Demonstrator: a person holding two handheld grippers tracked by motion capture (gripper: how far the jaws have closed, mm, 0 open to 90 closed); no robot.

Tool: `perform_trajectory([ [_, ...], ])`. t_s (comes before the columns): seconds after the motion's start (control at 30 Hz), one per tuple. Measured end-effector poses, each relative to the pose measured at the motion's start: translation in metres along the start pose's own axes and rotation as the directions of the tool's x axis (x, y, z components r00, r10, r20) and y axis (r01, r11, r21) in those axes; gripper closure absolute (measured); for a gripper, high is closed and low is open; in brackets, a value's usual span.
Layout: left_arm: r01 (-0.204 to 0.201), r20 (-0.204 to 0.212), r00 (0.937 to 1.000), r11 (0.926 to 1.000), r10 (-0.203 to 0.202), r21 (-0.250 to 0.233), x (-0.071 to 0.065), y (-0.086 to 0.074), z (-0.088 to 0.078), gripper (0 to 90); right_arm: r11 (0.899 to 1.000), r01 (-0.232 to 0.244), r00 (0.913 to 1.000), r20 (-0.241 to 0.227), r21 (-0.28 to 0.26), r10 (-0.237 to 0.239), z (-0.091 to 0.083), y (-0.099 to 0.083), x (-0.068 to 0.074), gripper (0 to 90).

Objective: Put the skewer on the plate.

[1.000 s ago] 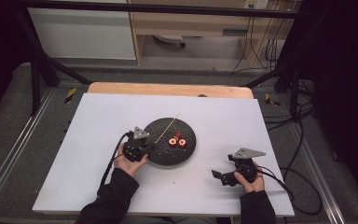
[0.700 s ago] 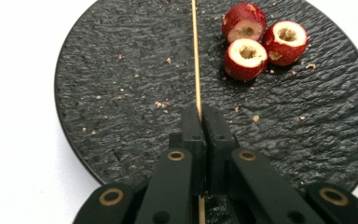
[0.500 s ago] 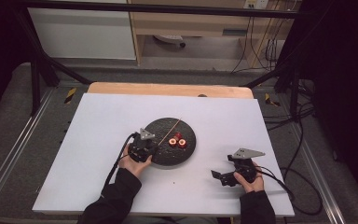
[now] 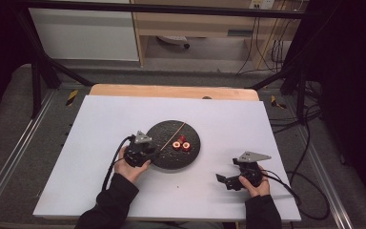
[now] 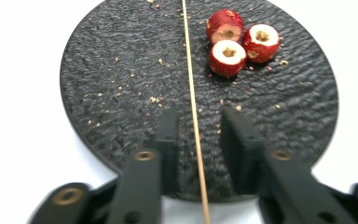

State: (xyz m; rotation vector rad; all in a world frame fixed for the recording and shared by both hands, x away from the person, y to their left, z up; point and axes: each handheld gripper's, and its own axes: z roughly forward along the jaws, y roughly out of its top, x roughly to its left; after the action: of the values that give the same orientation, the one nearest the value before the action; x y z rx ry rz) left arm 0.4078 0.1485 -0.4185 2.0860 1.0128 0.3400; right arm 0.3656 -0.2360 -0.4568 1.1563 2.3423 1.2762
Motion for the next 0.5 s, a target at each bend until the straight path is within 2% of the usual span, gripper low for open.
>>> perform_trajectory([
  [0.17,-0.025,0.037,0.9990,0.9995,0.026,-0.020,0.009,-0.007,-0.018,44.0,1.000,0.002,1.0000,0.001,0.001,-0.002,0.000,0.000,0.000,1.0],
  [0.3,-0.050,0.040,0.9979,0.9981,0.051,-0.036,0.018,-0.016,-0.031,33.9,1.000,0.001,1.0000,0.001,0.000,-0.001,0.000,0.000,0.000,1.0],
  [0.5,-0.058,0.027,0.9979,0.9969,0.059,-0.053,0.031,-0.037,-0.048,18.5,1.000,0.001,1.0000,0.002,0.000,-0.001,-0.001,0.000,0.000,1.0],
])
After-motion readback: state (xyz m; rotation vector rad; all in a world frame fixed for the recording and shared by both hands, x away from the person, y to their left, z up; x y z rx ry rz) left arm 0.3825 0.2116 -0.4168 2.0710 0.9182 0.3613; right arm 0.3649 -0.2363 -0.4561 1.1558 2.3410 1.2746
